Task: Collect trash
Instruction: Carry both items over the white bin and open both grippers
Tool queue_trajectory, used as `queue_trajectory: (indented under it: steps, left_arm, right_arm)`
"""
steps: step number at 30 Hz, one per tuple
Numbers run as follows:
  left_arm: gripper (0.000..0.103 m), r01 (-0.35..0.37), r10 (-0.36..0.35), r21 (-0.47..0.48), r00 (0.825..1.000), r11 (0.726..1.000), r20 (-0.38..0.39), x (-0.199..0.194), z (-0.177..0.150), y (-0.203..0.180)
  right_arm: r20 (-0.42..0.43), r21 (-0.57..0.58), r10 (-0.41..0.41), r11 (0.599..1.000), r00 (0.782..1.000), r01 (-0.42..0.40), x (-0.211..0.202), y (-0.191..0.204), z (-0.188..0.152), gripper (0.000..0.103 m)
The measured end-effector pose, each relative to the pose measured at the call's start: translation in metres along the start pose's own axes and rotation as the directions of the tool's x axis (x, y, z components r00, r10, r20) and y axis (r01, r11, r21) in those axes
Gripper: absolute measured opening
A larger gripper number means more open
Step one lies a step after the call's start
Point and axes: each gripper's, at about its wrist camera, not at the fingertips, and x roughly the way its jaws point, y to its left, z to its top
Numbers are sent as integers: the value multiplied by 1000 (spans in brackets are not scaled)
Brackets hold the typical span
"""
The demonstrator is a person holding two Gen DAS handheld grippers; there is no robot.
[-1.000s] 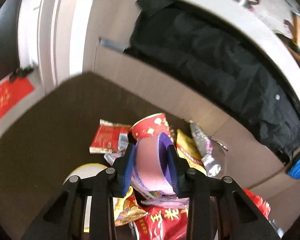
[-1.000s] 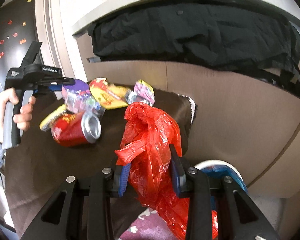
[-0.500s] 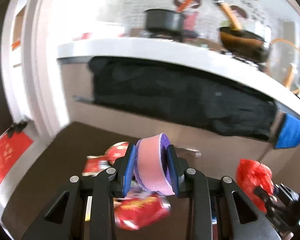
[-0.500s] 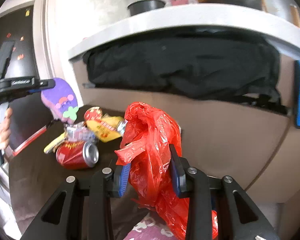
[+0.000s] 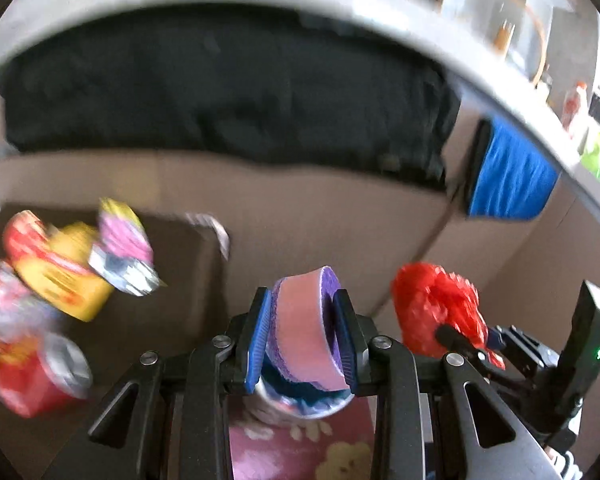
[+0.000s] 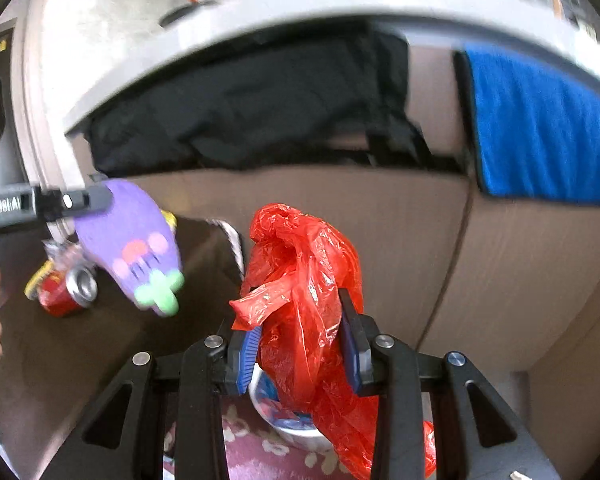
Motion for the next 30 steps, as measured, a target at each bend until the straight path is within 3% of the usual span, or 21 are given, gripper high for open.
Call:
queue_trajectory:
  steps: [6, 13, 17, 22, 30]
  left_arm:
    - [33, 23, -28, -34, 988, 999, -150, 105, -32, 12]
    - [33, 68, -92, -94, 956, 993, -280, 175, -50, 31]
    - [33, 50, -75, -86, 946, 995, -317, 188, -50, 33]
    - [33, 52, -79, -91, 945, 994, -316, 191, -47, 30]
    - [33, 32, -42, -48, 973, 998, -229, 147, -31, 29]
  right_arm:
    - [-111, 47, 25, 999, 993, -20, 67, -31, -30, 32]
    - [-232, 95, 42, 995, 972, -20, 145, -45, -59, 37]
    - [-289, 181, 108, 982, 951, -57, 179, -54, -71, 40]
    - [-321, 190, 71, 982, 944, -9, 196, -57, -79, 42]
    - [-295, 122, 1, 992, 956, 37, 165, -52, -69, 42]
